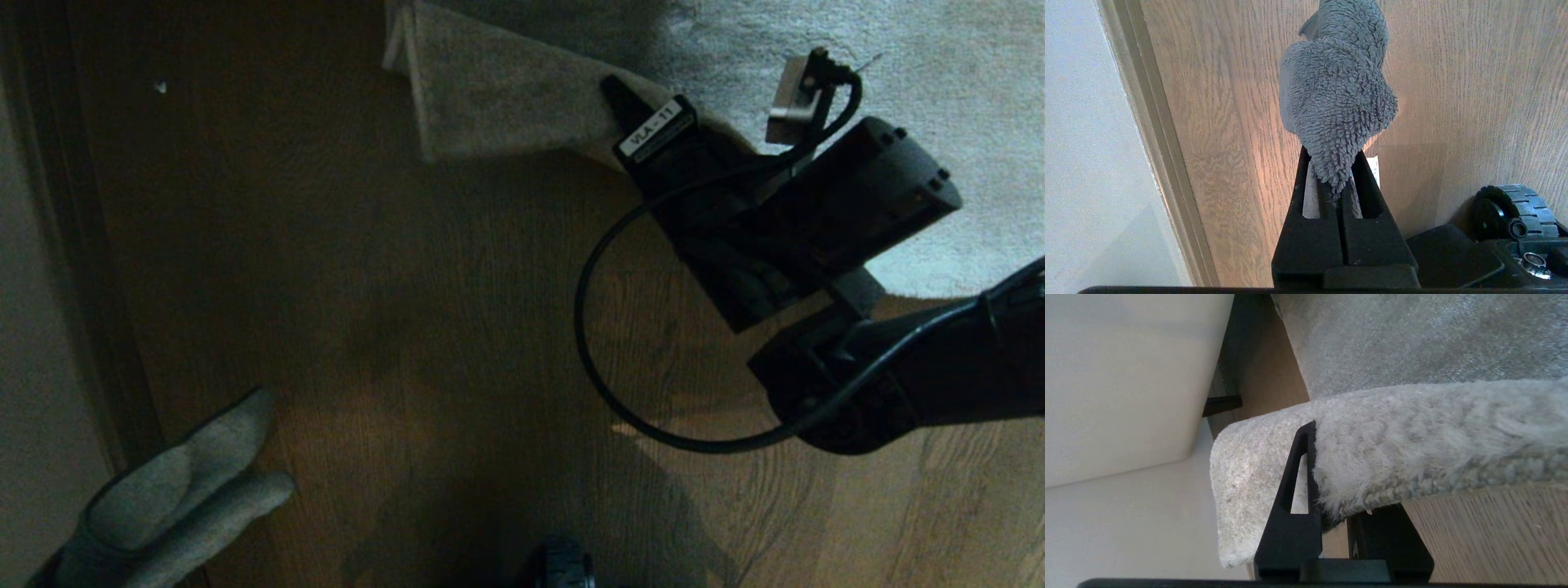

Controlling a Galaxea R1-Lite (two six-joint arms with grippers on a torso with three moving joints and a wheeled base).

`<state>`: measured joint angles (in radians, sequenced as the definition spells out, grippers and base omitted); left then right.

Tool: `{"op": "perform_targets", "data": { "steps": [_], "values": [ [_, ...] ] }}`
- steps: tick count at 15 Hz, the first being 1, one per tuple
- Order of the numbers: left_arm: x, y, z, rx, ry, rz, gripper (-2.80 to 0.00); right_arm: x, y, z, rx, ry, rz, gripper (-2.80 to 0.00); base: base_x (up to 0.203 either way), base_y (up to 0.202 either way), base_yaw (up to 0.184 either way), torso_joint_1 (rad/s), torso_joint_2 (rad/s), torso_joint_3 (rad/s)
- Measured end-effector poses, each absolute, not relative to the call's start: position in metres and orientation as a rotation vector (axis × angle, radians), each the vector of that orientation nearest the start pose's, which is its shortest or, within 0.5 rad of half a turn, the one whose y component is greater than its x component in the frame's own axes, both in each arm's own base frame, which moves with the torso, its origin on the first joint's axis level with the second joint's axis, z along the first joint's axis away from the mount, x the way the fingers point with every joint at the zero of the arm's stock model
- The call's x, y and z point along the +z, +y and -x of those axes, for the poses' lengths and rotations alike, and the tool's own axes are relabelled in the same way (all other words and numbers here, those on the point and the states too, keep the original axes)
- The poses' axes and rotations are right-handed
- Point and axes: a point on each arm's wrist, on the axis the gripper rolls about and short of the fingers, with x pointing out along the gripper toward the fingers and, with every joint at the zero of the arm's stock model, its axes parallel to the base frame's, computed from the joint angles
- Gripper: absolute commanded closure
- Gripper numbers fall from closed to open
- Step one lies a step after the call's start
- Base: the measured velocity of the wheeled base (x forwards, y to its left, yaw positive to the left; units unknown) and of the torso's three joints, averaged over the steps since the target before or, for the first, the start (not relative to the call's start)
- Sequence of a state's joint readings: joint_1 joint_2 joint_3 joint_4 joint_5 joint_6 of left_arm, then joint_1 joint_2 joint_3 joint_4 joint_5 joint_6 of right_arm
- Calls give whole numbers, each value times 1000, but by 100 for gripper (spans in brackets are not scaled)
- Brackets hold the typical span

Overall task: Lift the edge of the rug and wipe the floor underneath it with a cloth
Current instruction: Wipe the floor under the carpet with a rag, then lay down the carpet

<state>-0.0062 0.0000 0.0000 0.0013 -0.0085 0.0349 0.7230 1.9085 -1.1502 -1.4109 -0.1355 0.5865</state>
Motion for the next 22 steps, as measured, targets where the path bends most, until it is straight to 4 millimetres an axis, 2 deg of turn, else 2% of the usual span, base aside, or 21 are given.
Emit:
{"op": "perform_targets", "data": {
  "steps": [13,14,22],
  "values": [
    [76,0,23,-14,0,-35,0,273,238,-275,721,-406,-804,0,0,0,0,0,0,0],
    [76,0,23,-14,0,-35,0,273,238,-275,722,-409,-803,-280,0,0,0,0,0,0],
    [76,0,23,-14,0,-35,0,275,237,-265,733,-451,-835,-280,0,0,0,0,0,0]
  ]
}}
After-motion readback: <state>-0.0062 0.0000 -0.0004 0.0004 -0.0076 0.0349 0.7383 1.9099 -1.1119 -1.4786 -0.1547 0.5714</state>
